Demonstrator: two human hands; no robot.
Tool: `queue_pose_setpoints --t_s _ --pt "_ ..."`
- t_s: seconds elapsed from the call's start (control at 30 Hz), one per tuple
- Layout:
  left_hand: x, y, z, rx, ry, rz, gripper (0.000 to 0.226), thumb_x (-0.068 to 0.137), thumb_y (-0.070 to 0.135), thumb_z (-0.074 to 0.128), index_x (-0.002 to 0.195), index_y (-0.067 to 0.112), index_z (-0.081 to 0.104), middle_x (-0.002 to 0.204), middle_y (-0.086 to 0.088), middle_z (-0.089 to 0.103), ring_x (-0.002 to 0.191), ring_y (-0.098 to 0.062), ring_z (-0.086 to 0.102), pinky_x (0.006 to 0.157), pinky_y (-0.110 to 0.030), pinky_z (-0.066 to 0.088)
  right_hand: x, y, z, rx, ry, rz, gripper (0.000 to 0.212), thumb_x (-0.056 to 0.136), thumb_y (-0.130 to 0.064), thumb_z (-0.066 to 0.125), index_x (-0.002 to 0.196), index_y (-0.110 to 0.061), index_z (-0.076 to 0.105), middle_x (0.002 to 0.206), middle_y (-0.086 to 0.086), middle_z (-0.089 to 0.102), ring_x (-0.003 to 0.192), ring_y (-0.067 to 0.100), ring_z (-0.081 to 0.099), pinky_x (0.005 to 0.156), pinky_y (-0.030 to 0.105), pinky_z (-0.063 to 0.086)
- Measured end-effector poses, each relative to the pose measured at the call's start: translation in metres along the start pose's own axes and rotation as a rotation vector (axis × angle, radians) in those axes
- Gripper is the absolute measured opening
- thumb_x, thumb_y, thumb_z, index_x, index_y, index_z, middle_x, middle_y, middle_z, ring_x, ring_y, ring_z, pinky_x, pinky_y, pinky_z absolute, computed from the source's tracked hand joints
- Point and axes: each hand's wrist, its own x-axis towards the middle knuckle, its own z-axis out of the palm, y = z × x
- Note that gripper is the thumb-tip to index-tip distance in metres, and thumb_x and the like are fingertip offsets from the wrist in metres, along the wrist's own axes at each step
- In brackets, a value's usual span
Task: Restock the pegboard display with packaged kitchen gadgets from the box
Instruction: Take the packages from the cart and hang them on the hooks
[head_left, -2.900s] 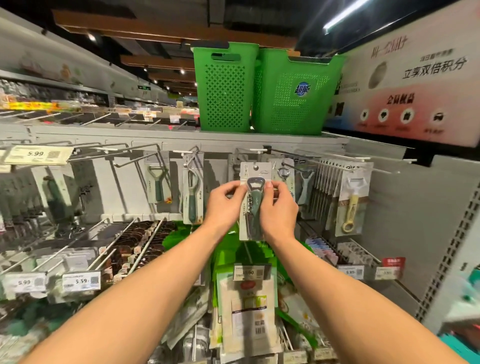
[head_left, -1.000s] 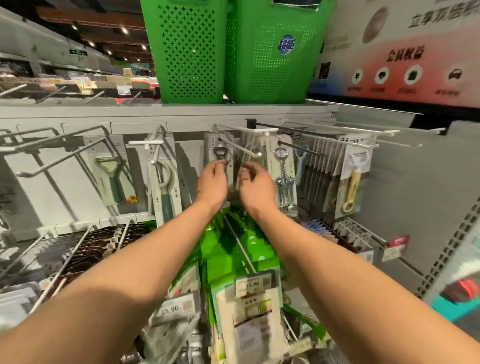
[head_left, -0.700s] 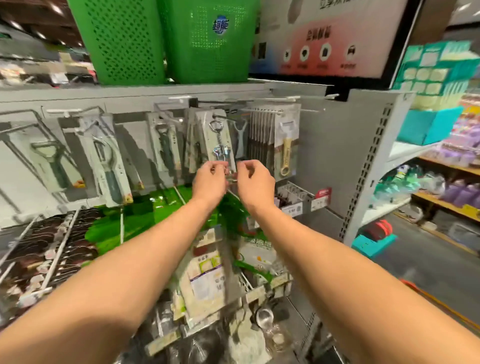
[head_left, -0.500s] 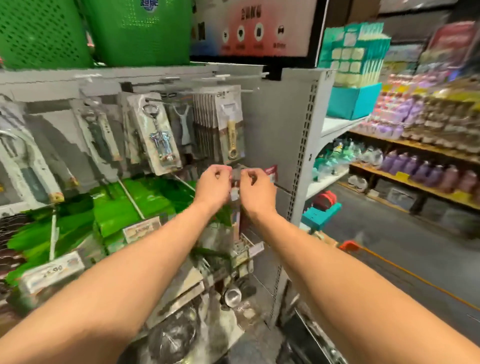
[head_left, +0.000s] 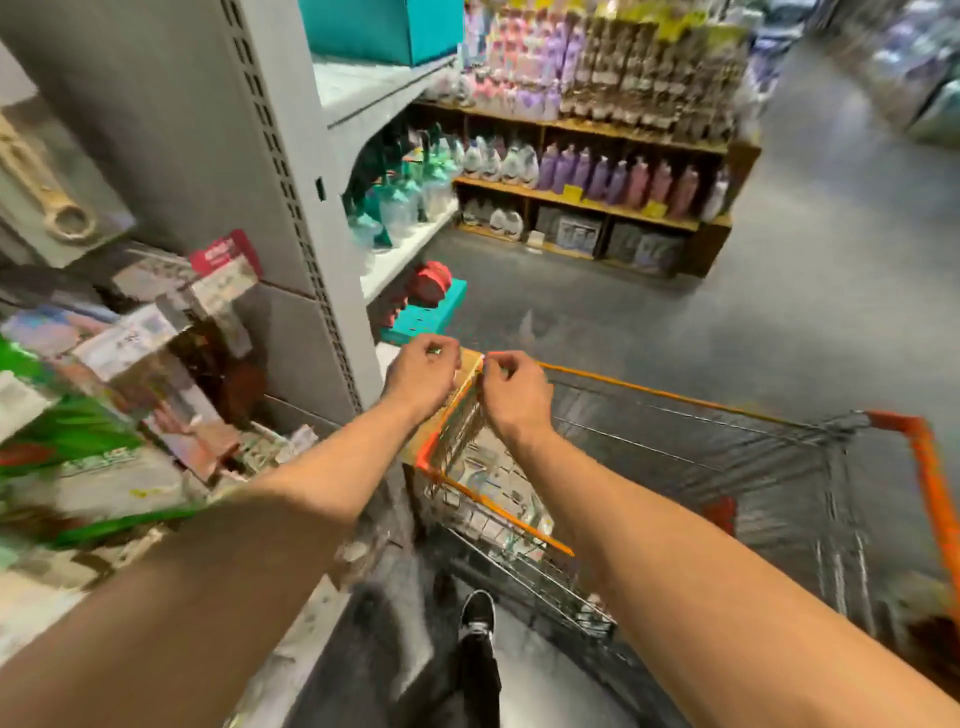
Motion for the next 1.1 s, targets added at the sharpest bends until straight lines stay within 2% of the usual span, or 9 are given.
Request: queue_pose_setpoints --t_s 0.07,0.2,0.33,0.43,0.57,0.67,0.83,0.97,1.1 --pt "0.019 -0.009 0.031 0.009 -0.057 -0.019 0.029 0.086 0.05 0.059 0.091 0.023 0.067 0.087 -0.001 0.072 0.072 -0.02 0.062 0.074 -0.033 0.047 0.03 0.034 -0.005 -0.014 0.034 0.08 0.021 0.095 -0.035 0.052 0.087 -0.025 0.069 0.101 0.004 0.077 0.1 0.031 0.069 0.089 0.039 0.055" --pt "0.073 -0.043 0.082 0.01 -0.155 -0.118 0.016 0.099 0.033 0.059 0.102 0.019 0.066 0.089 -0.007 0.069 0.066 -0.02 0.057 0.061 -0.03 0.044 0.086 0.093 -0.005 -0.038 0.048 0.227 0.02 0.097 -0.035 0.053 0.098 -0.023 0.069 0.097 0.004 0.076 0.093 0.029 0.071 0.085 0.043 0.059" --pt "0.117 -0.084 0.118 0.059 -0.248 -0.264 0.011 0.107 0.028 0.055 0.104 0.02 0.062 0.097 -0.005 0.069 0.068 -0.018 0.058 0.061 -0.029 0.046 0.127 0.148 0.007 -0.085 0.088 0.411 0.021 0.101 -0.039 0.054 0.09 -0.025 0.066 0.088 0.006 0.076 0.081 0.031 0.072 0.076 0.045 0.061" --pt "0.146 -0.12 0.138 0.139 -0.321 -0.364 0.013 0.108 0.029 0.054 0.097 0.026 0.061 0.098 -0.008 0.072 0.076 -0.025 0.064 0.072 -0.036 0.052 0.151 0.18 0.015 -0.059 0.076 0.532 0.017 0.103 -0.037 0.054 0.1 -0.026 0.067 0.094 0.005 0.075 0.073 0.022 0.072 0.068 0.036 0.061" --pt "0.171 -0.172 0.155 0.256 -0.369 -0.477 0.017 0.108 0.035 0.054 0.117 0.022 0.062 0.106 -0.008 0.073 0.094 -0.032 0.072 0.079 -0.037 0.053 0.164 0.219 0.024 -0.065 0.033 0.611 0.018 0.107 -0.029 0.052 0.112 -0.018 0.065 0.087 -0.002 0.07 0.061 0.008 0.062 0.042 0.013 0.042" --pt "0.185 -0.205 0.168 0.356 -0.397 -0.541 0.023 0.108 0.029 0.054 0.127 0.018 0.063 0.099 -0.008 0.071 0.086 -0.028 0.067 0.079 -0.036 0.054 0.171 0.254 0.042 -0.09 -0.017 0.688 0.021 0.107 -0.033 0.051 0.116 -0.019 0.063 0.102 0.003 0.073 0.075 0.017 0.068 0.051 0.021 0.048" --pt "0.201 -0.272 0.186 0.555 -0.437 -0.504 0.029 0.108 0.023 0.053 0.124 0.002 0.064 0.116 -0.02 0.068 0.112 -0.036 0.066 0.088 -0.035 0.048 0.177 0.323 0.081 -0.173 -0.097 0.794 0.031 0.107 -0.037 0.046 0.109 -0.013 0.065 0.088 0.012 0.074 0.074 0.029 0.069 0.057 0.031 0.051" --pt "0.203 -0.309 0.198 0.63 -0.422 -0.492 0.018 0.102 0.018 0.058 0.117 0.01 0.062 0.093 -0.025 0.067 0.095 -0.042 0.066 0.081 -0.04 0.052 0.177 0.373 0.107 -0.212 -0.184 0.858 0.033 0.107 -0.037 0.047 0.122 -0.012 0.061 0.095 0.007 0.073 0.081 0.027 0.068 0.078 0.041 0.058" --pt "0.203 -0.349 0.209 0.793 -0.39 -0.452 0.054 0.093 0.044 0.053 0.124 0.001 0.059 0.126 -0.022 0.055 0.115 -0.041 0.058 0.101 -0.052 0.051 0.182 0.415 0.121 -0.223 -0.215 0.909 0.025 0.106 -0.03 0.049 0.125 -0.013 0.055 0.111 0.008 0.069 0.088 0.024 0.06 0.078 0.032 0.05"
